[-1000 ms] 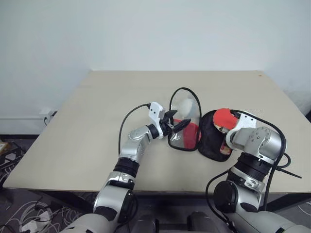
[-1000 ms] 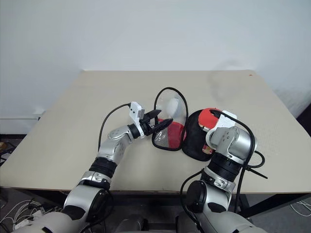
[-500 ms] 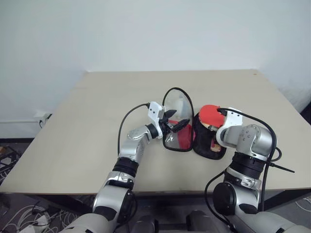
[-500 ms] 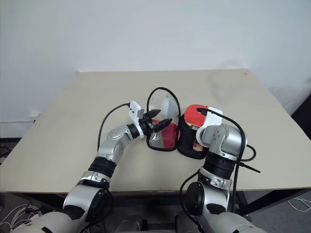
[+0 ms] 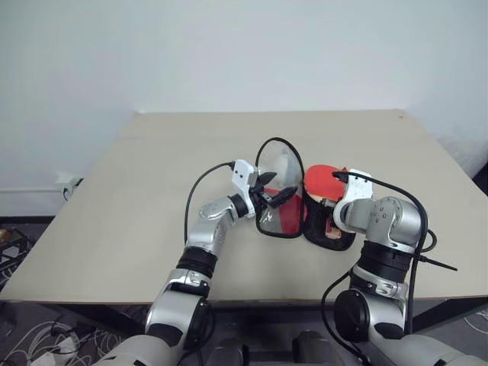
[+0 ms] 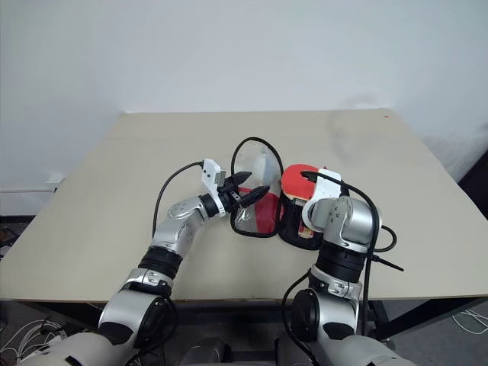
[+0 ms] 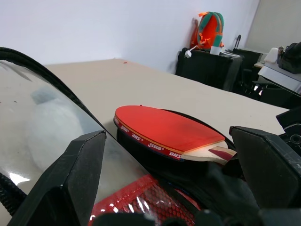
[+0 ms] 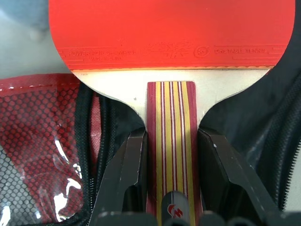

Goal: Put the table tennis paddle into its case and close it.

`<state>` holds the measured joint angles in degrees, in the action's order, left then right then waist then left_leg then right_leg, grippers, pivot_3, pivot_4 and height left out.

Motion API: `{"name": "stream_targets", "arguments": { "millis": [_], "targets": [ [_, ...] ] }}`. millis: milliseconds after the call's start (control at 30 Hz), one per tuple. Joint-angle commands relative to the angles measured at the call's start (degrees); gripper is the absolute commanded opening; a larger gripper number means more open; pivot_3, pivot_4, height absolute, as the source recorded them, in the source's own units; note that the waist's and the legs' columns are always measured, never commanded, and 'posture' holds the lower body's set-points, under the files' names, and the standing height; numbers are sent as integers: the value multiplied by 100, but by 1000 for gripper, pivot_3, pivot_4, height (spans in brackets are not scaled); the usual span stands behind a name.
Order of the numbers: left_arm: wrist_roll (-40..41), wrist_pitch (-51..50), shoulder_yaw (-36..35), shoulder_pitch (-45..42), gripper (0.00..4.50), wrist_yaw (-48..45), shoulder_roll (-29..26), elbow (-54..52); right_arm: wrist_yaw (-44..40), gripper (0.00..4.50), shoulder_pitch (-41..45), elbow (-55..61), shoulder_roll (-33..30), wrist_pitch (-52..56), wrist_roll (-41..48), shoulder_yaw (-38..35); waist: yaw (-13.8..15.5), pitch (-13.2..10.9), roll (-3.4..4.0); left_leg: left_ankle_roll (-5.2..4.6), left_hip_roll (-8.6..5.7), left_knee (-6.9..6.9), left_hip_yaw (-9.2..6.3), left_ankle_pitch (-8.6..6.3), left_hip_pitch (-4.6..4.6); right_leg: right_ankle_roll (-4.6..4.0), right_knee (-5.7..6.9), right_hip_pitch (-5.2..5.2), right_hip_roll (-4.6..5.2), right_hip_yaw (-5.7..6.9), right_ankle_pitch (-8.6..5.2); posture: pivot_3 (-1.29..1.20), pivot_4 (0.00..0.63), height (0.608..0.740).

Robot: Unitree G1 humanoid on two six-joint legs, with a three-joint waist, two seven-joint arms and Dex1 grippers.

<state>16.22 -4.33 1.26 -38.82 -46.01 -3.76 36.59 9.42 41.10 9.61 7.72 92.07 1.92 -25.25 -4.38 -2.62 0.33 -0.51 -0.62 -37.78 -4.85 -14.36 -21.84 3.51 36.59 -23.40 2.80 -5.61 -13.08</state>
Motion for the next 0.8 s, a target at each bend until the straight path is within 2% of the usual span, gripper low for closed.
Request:
{"name": "stream_targets", "arguments": {
  "millis": [33,800],
  "targets": [
    [-24,78,-47,-201,4500,0,-30,-96,72,1143,2,312,395,43,-35,-9,-1,0,0,0,0,0,0,0,0,0,0,0,0,0,0,0,0,740],
    [-31,93,-41,-245,4500,30,9,-52,232,1143,110,0,451,-20,-250,-275,-1,0,0,0,0,1,1,0,0,1,0,-1,0,0,-1,0,0,740]
  ]
}}
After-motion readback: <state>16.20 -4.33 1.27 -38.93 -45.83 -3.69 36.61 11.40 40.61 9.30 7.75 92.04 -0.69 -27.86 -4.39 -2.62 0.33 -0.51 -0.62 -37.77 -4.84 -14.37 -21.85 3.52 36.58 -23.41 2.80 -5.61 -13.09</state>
